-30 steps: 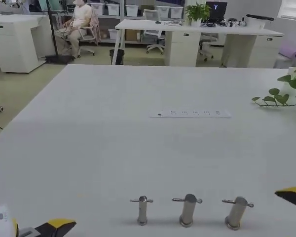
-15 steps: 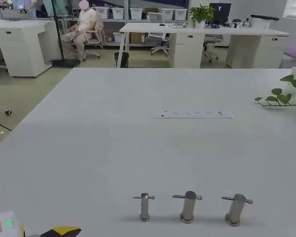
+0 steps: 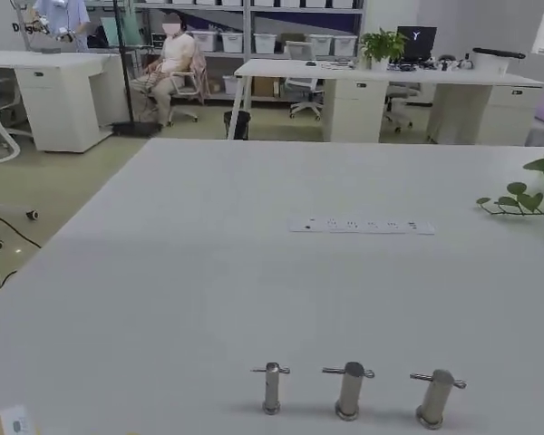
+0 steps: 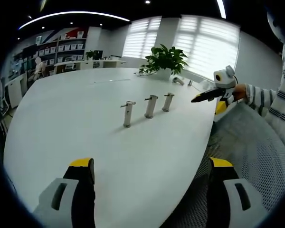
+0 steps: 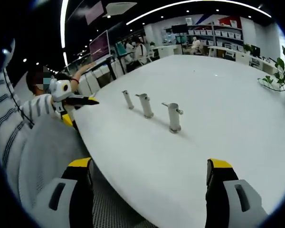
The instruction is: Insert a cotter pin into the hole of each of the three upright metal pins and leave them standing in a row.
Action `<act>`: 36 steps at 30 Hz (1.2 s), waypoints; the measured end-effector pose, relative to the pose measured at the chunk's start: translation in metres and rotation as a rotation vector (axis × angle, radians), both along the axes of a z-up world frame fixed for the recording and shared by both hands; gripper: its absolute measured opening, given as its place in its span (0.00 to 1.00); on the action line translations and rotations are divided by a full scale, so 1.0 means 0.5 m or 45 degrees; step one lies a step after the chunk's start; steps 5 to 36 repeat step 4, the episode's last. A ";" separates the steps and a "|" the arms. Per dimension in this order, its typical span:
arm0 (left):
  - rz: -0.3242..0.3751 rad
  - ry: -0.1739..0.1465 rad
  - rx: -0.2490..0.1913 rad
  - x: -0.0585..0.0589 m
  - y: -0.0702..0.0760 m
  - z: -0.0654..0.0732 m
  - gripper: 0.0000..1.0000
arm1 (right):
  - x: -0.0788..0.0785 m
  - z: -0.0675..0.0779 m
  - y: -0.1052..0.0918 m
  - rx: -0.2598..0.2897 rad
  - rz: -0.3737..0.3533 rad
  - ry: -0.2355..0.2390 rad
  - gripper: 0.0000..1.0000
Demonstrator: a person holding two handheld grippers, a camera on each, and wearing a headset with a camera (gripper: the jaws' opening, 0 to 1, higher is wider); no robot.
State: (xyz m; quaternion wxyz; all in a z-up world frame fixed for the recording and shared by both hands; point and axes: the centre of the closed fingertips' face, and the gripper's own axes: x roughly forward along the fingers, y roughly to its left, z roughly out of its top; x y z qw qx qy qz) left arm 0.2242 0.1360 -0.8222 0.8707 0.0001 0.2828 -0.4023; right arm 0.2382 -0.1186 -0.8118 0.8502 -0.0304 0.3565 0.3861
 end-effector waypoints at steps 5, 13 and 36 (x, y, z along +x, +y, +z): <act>0.029 -0.002 0.006 -0.002 0.010 -0.001 0.99 | -0.007 0.001 0.004 -0.017 0.001 0.010 1.00; 0.029 -0.002 0.006 -0.002 0.010 -0.001 0.99 | -0.007 0.001 0.004 -0.017 0.001 0.010 1.00; 0.029 -0.002 0.006 -0.002 0.010 -0.001 0.99 | -0.007 0.001 0.004 -0.017 0.001 0.010 1.00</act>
